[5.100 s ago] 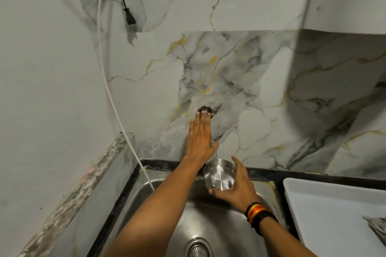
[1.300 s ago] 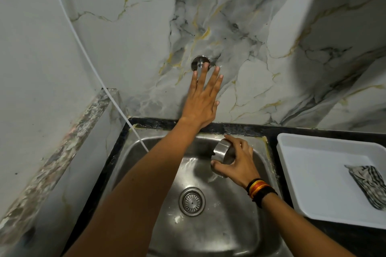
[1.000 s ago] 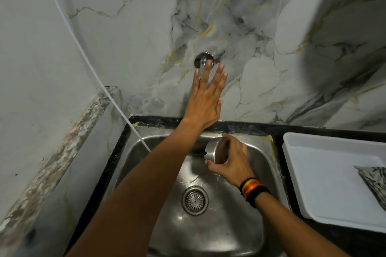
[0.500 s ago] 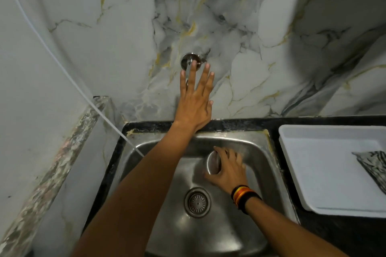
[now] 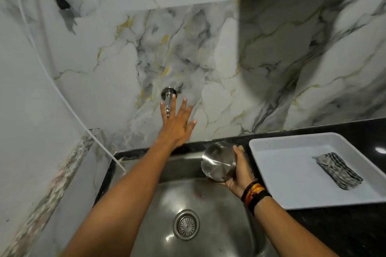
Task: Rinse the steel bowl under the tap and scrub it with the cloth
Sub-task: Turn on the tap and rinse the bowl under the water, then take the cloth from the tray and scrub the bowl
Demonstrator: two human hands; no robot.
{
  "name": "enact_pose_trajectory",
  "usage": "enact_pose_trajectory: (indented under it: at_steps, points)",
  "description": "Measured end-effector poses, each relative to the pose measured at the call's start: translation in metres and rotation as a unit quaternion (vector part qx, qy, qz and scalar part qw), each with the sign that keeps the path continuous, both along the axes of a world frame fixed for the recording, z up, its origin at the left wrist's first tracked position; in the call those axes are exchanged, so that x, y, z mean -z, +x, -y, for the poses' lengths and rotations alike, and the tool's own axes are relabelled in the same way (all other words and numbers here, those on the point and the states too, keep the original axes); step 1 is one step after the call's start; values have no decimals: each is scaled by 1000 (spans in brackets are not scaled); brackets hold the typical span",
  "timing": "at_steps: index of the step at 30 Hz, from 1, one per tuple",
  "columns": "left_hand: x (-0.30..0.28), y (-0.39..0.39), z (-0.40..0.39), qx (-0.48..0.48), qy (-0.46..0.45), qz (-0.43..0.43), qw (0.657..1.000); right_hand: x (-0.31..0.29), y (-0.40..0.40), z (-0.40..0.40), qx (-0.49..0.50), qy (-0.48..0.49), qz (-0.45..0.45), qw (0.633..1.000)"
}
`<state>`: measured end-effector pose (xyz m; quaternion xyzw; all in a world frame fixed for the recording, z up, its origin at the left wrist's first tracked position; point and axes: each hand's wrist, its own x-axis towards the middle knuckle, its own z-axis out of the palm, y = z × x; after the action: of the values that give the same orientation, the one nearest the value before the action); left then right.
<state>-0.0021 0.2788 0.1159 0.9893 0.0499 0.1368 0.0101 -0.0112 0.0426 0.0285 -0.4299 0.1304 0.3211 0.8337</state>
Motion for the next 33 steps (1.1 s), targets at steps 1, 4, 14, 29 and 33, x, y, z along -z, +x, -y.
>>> enact_pose_trajectory:
  at_steps: [1,4,14,29,33]
  points:
    - [6,-8,13,20,-73,29,997,-3,2,7,4,26,-7,1000]
    - [30,-31,58,13,-387,-28,922,-15,3,22,-1,60,3,998]
    - [80,-56,156,-40,-954,-116,272,-28,11,57,124,-405,280,861]
    - [130,14,258,-110,-968,-71,213,50,151,307,-160,-786,264,535]
    - [140,22,262,-120,-967,-74,212,64,164,331,-224,-796,245,505]
